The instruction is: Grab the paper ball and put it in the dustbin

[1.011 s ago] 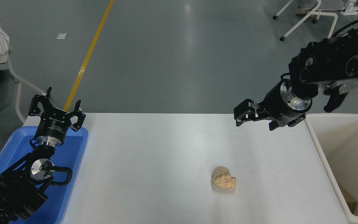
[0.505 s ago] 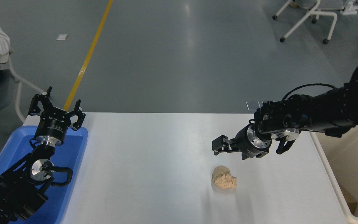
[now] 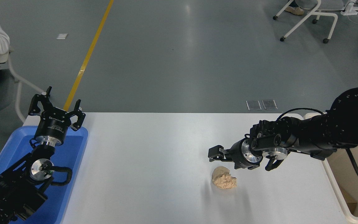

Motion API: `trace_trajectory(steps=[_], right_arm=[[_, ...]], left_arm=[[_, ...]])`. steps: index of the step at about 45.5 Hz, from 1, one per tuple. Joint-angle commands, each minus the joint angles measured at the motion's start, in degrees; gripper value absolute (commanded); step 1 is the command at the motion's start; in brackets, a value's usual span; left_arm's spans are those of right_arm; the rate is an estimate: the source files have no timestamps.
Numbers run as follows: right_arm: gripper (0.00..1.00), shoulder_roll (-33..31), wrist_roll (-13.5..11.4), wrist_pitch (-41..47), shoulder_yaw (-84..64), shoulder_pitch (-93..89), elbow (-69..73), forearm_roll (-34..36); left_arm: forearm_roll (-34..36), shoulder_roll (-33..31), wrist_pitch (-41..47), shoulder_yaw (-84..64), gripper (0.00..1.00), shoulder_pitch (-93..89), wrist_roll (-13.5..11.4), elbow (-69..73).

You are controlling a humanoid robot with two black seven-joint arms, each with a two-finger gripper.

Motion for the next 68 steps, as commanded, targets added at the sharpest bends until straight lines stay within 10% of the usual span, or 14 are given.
trace_trajectory(steps=[1, 32, 38, 44, 48, 68], right_arm=[[1.0, 0.35, 0.0, -0.78, 0.28, -3.39, -2.44, -0.09], [0.95, 0.79, 0.0, -3.33, -0.42, -6.74, -2.35, -1.23], [0.79, 0.88, 0.08, -3.33, -0.51, -6.65, -1.65, -2.72], [0.19, 0.96, 0.0, -3.25, -0.86, -6.21, -1.3, -7.9], [0.0, 1.05, 0.08, -3.25, -1.21, -6.03, -1.3, -10.45], [0.0, -4.74, 0.17, -2.02, -1.12, 11.25, 7.39, -10.98]], left_arm=[[0.0, 0.0, 0.0, 0.0, 0.99, 0.06, 0.0, -0.03], [0.0, 0.0, 0.0, 0.0, 0.99, 0.06, 0.0, 0.06], [0.0, 0.0, 0.0, 0.0, 0.99, 0.06, 0.0, 0.06], [0.0, 0.0, 0.0, 0.0, 0.99, 0.06, 0.0, 0.06], [0.0, 0.0, 0.0, 0.0, 0.99, 0.06, 0.0, -0.03], [0.0, 0.0, 0.0, 0.0, 0.99, 0.06, 0.0, -0.03]])
